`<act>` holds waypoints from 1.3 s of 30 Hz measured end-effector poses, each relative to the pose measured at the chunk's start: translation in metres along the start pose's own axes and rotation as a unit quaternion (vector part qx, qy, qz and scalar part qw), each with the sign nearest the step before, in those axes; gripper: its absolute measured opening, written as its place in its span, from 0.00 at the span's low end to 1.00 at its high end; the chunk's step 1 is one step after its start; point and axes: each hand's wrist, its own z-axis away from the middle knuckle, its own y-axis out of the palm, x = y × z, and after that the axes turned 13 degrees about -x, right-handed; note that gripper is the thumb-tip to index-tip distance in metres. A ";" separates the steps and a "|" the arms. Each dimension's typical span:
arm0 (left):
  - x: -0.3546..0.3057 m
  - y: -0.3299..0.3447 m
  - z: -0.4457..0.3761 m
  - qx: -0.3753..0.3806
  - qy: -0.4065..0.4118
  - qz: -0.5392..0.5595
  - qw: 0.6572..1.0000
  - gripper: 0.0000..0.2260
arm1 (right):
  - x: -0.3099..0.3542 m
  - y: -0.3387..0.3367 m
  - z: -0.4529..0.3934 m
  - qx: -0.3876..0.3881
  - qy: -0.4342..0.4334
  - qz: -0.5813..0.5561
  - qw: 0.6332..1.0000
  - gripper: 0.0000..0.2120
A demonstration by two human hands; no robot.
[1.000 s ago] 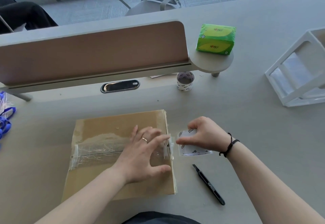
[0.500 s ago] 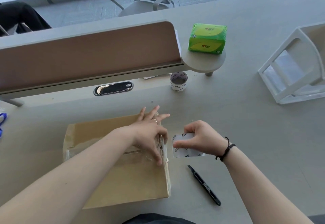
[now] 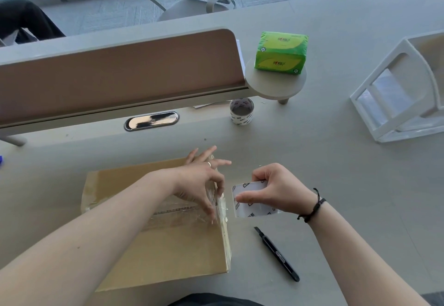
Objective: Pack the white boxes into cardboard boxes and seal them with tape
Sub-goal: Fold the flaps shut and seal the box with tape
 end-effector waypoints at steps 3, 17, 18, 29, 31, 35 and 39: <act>0.002 -0.003 0.000 -0.001 -0.003 0.033 0.999 0.15 | -0.013 0.001 -0.004 0.012 0.033 -0.028 0.999 0.23; 0.002 0.003 -0.005 -0.005 -0.005 0.023 1.000 0.14 | -0.047 0.037 -0.021 0.046 0.127 -0.057 0.989 0.19; 0.001 0.004 -0.004 -0.008 -0.002 0.020 1.000 0.15 | -0.047 0.040 -0.022 0.045 0.126 -0.059 0.989 0.19; -0.015 0.020 0.010 -0.082 -0.008 0.002 0.997 0.18 | -0.047 0.048 -0.025 0.030 0.109 -0.043 0.993 0.17; -0.018 0.024 0.011 -0.105 -0.015 0.006 0.994 0.15 | -0.047 0.046 -0.026 0.024 0.111 -0.032 0.993 0.18; -0.020 0.031 0.010 -0.133 -0.027 0.012 0.991 0.12 | -0.045 0.043 -0.027 0.027 0.107 -0.029 0.993 0.20; -0.022 0.040 0.011 -0.161 -0.036 0.024 0.986 0.13 | -0.045 0.049 -0.027 0.036 0.101 -0.052 0.993 0.18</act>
